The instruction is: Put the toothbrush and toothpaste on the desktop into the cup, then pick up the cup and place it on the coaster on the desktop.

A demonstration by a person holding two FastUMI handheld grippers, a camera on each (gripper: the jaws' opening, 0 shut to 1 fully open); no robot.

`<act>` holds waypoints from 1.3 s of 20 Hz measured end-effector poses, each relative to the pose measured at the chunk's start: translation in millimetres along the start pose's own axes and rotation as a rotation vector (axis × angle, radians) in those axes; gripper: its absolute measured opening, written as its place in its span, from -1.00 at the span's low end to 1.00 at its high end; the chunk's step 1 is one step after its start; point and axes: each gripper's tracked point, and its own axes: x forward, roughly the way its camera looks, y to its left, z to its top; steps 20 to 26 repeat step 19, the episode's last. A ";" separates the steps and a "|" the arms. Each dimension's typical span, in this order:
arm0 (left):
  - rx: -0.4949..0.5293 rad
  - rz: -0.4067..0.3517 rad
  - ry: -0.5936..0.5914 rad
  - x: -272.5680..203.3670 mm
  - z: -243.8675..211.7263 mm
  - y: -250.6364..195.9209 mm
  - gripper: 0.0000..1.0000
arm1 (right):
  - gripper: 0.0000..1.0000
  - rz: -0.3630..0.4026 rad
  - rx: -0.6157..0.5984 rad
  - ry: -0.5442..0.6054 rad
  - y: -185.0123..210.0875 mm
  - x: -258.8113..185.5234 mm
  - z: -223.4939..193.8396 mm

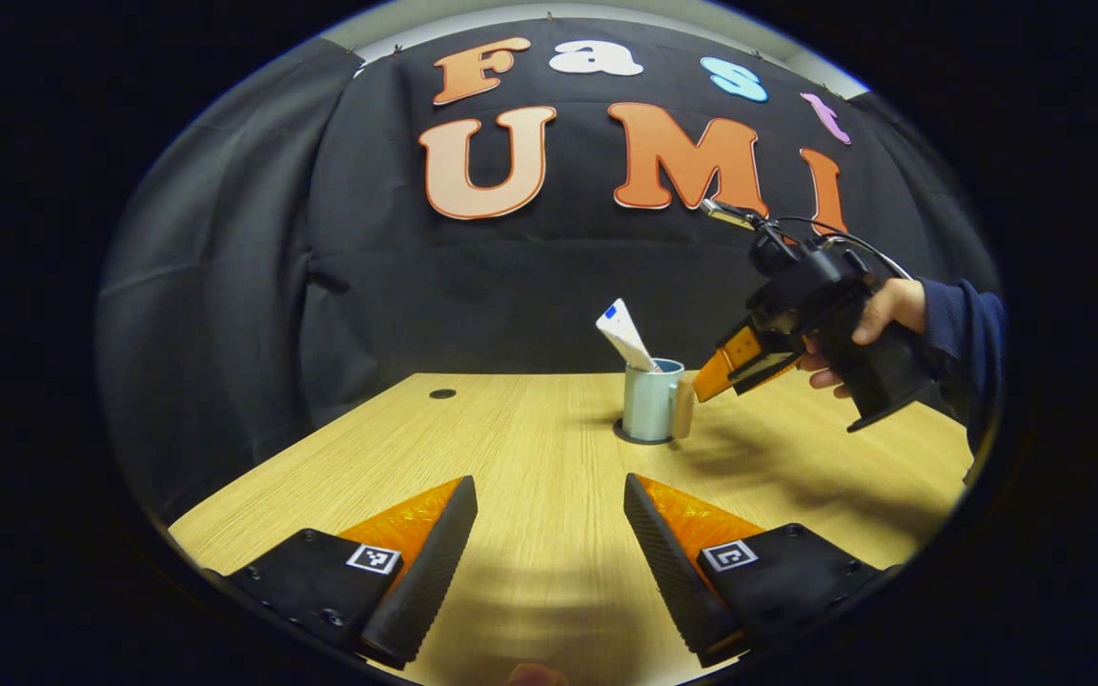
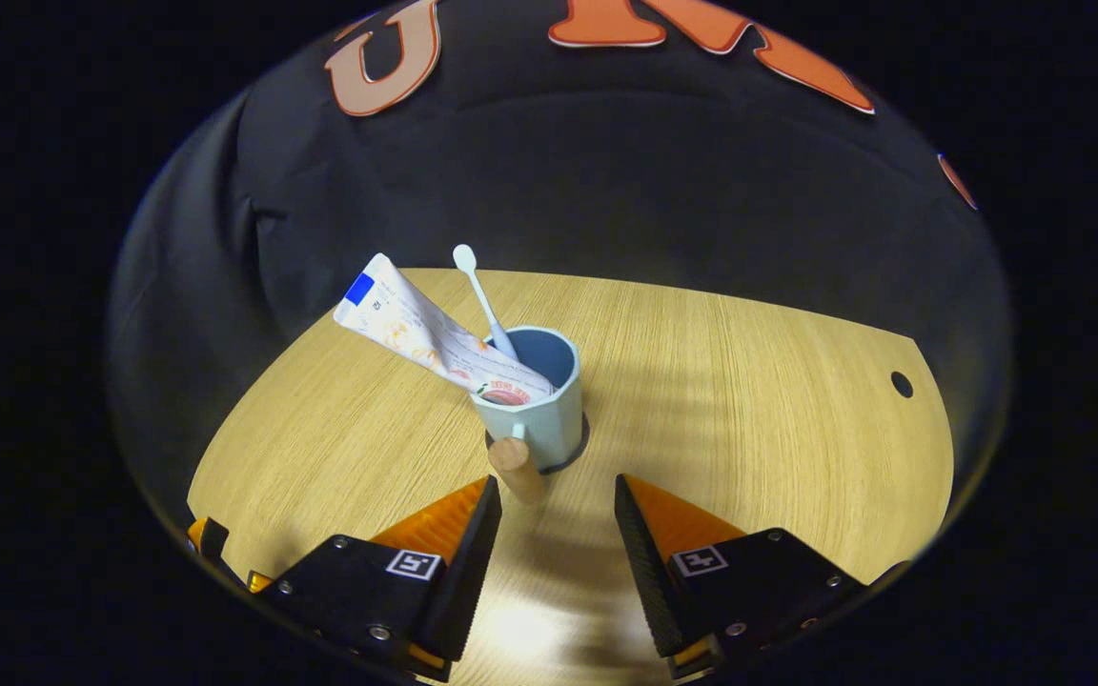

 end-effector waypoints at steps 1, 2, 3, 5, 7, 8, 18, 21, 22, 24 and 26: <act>0.004 -0.005 -0.009 2.3 5.7 -7.1 0.97 | 0.46 -0.011 -0.005 -0.033 -7.7 -4.8 3.3; 0.005 -0.008 -0.020 3.1 10.6 -13.0 0.97 | 0.46 -0.022 -0.009 -0.069 -14.3 -8.8 5.1; 0.003 -0.011 -0.032 6.1 16.7 -19.3 0.97 | 0.48 -0.026 -0.012 -0.104 -19.4 -13.2 7.4; -0.006 -0.025 -0.054 10.1 26.6 -33.9 0.97 | 0.48 -0.027 -0.011 -0.176 -27.2 -25.1 13.1; -0.010 -0.041 -0.079 13.9 39.1 -48.9 0.97 | 0.51 -0.048 -0.012 -0.240 -39.3 -35.1 15.0; -0.010 -0.049 -0.090 14.3 42.8 -54.8 0.97 | 0.52 -0.071 -0.012 -0.274 -48.2 -44.1 17.5; -0.014 -0.063 -0.228 8.9 97.2 -93.2 0.94 | 0.65 -0.229 0.007 -0.590 -120.7 -128.8 23.9; -0.008 -0.054 -0.244 9.6 101.9 -93.6 0.94 | 0.66 -0.231 0.014 -0.617 -125.5 -136.3 24.3; -0.008 -0.054 -0.244 9.6 101.9 -93.6 0.94 | 0.66 -0.231 0.014 -0.617 -125.5 -136.3 24.3; -0.008 -0.054 -0.244 9.6 101.9 -93.6 0.94 | 0.66 -0.231 0.014 -0.617 -125.5 -136.3 24.3; -0.008 -0.054 -0.244 9.6 101.9 -93.6 0.94 | 0.66 -0.231 0.014 -0.617 -125.5 -136.3 24.3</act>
